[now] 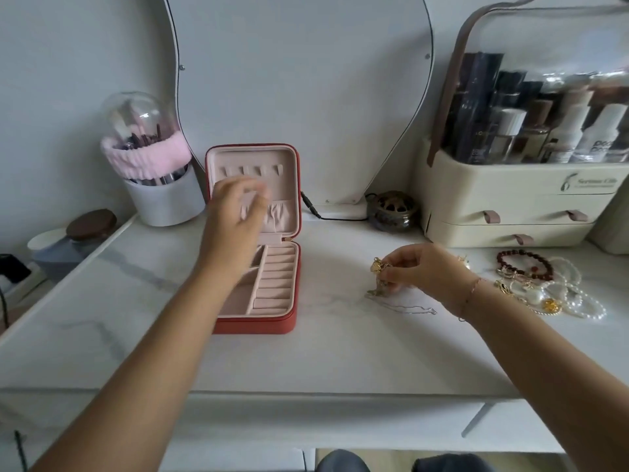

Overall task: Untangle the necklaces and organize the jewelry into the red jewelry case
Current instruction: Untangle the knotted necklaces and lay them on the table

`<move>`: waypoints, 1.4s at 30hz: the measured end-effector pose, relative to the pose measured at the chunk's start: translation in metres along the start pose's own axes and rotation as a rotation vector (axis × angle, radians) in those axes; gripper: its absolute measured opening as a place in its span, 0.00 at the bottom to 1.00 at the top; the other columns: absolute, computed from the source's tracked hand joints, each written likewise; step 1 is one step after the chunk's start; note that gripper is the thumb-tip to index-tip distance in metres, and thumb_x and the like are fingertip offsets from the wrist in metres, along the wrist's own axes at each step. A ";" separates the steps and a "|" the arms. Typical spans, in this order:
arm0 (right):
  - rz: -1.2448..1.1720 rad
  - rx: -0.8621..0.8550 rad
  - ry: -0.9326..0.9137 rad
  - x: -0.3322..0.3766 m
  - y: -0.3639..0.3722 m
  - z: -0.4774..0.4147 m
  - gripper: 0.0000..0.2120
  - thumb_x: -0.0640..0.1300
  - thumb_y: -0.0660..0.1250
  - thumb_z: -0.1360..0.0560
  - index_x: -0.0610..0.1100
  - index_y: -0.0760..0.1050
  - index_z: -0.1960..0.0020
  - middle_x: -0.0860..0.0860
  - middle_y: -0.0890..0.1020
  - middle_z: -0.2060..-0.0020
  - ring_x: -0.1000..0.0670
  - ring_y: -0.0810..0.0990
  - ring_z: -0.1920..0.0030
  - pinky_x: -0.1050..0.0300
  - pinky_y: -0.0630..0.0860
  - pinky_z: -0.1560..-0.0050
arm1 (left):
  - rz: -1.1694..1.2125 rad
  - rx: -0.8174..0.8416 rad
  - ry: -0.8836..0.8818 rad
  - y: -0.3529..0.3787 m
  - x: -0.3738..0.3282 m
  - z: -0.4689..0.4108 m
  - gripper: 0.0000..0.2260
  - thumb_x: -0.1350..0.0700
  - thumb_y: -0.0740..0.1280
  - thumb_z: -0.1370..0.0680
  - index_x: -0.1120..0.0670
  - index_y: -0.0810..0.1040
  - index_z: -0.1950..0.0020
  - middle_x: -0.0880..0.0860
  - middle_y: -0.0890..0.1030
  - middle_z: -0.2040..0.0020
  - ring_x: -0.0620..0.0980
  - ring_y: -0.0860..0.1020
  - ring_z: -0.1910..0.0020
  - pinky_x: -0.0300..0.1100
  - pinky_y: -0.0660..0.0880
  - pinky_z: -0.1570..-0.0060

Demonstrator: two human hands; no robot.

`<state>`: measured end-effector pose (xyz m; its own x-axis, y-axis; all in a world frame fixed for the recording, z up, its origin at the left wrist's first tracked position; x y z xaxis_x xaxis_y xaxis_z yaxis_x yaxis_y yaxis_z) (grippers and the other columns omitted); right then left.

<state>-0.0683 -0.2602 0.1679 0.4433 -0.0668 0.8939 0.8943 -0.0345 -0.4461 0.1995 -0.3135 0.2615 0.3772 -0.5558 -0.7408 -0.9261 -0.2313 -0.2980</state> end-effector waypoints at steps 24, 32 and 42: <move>0.275 0.229 -0.156 0.029 -0.013 -0.017 0.04 0.41 0.72 0.28 0.39 0.82 0.58 0.54 0.78 0.75 0.57 0.71 0.76 0.65 0.67 0.74 | 0.012 0.878 -0.328 0.186 -0.018 0.049 0.09 0.66 0.68 0.25 0.53 0.81 0.54 0.55 0.81 0.60 0.47 0.77 0.61 0.35 0.74 0.59; -0.161 0.229 -0.189 0.021 -0.022 -0.032 0.06 0.42 0.71 0.28 0.39 0.78 0.60 0.52 0.71 0.76 0.55 0.62 0.77 0.66 0.58 0.76 | 0.429 0.799 -0.519 0.200 -0.010 0.061 0.19 0.72 0.55 0.27 0.61 0.76 0.41 0.62 0.83 0.47 0.54 0.81 0.48 0.49 0.74 0.40; -0.729 0.220 -0.313 0.044 -0.048 -0.020 0.07 0.44 0.64 0.29 0.43 0.74 0.64 0.52 0.69 0.76 0.57 0.63 0.77 0.66 0.54 0.76 | -0.023 0.989 -0.224 0.211 -0.015 0.080 0.18 0.63 0.76 0.31 0.51 0.78 0.44 0.48 0.81 0.52 0.44 0.78 0.55 0.37 0.76 0.53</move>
<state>-0.0926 -0.2819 0.2281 -0.2863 0.1793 0.9412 0.9411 0.2371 0.2411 -0.0022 -0.2903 0.1616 0.4789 -0.3739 -0.7942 -0.5460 0.5816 -0.6031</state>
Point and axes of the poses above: each hand's wrist, its own z-axis away from the middle knuckle, its own y-axis out of the palm, x = y × z, the point moved 10 cm from there along -z, towards the middle knuckle
